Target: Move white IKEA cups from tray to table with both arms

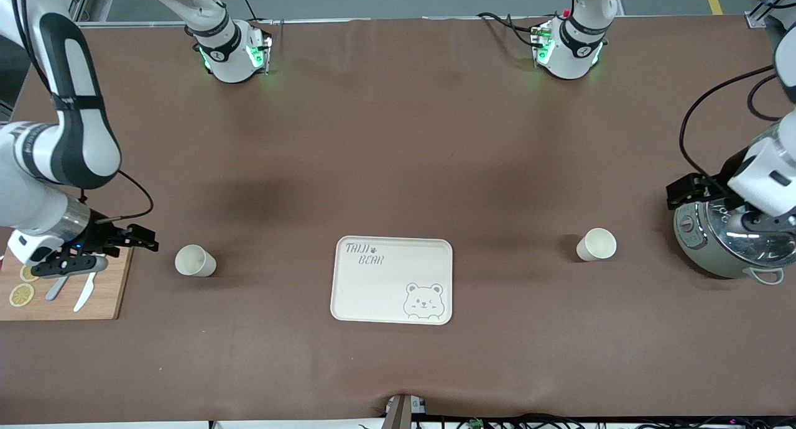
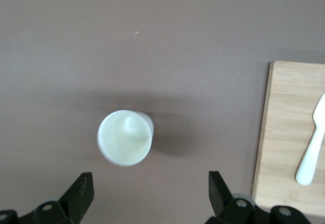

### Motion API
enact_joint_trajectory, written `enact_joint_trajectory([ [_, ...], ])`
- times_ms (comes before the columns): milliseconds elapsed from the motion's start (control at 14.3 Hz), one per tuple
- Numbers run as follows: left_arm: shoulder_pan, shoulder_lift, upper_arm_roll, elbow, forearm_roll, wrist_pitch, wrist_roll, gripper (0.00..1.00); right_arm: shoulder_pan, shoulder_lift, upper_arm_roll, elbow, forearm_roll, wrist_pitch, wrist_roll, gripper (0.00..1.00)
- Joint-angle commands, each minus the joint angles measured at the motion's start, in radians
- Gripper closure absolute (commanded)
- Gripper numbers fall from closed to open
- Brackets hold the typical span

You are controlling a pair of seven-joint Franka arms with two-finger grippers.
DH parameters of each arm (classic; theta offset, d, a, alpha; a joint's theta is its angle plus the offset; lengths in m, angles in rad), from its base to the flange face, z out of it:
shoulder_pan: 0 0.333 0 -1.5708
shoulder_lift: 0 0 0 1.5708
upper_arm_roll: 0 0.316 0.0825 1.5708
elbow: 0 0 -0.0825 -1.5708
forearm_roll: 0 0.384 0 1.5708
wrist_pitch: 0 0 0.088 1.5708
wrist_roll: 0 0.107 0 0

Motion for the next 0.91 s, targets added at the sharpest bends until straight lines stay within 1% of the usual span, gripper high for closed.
enact_joint_trajectory([
  [0, -0.046, -0.047, 0.075, 0.0, -0.049, -0.038, 0.037, 0.0, -0.011, -0.024, 0.006, 0.131, 0.01, -0.21, 0.001, 0.0],
  [140, -0.067, -0.058, 0.075, 0.005, -0.051, -0.076, 0.036, 0.0, -0.011, -0.024, 0.002, 0.247, -0.006, -0.365, 0.019, 0.0],
  [210, -0.085, -0.059, 0.095, 0.021, -0.051, -0.095, 0.036, 0.0, -0.011, -0.024, 0.003, 0.297, -0.022, -0.426, 0.04, 0.0],
  [350, -0.141, -0.075, 0.153, 0.028, -0.061, -0.121, 0.037, 0.0, -0.008, -0.022, 0.003, 0.366, -0.035, -0.508, 0.062, 0.0],
  [490, -0.181, -0.099, 0.184, 0.026, -0.066, -0.126, 0.037, 0.0, -0.005, -0.025, 0.003, 0.394, -0.037, -0.557, 0.083, 0.0],
  [559, -0.184, -0.107, 0.191, 0.026, -0.074, -0.127, 0.037, 0.0, -0.002, -0.036, 0.006, 0.41, -0.052, -0.579, 0.1, 0.0],
  [699, -0.19, -0.125, 0.196, 0.025, -0.095, -0.141, 0.052, 0.0, 0.004, -0.062, 0.011, 0.418, -0.075, -0.616, 0.145, 0.0],
  [839, -0.21, -0.144, 0.198, 0.025, -0.094, -0.149, 0.066, 0.0, 0.006, -0.085, 0.012, 0.418, -0.075, -0.642, 0.149, 0.0],
])
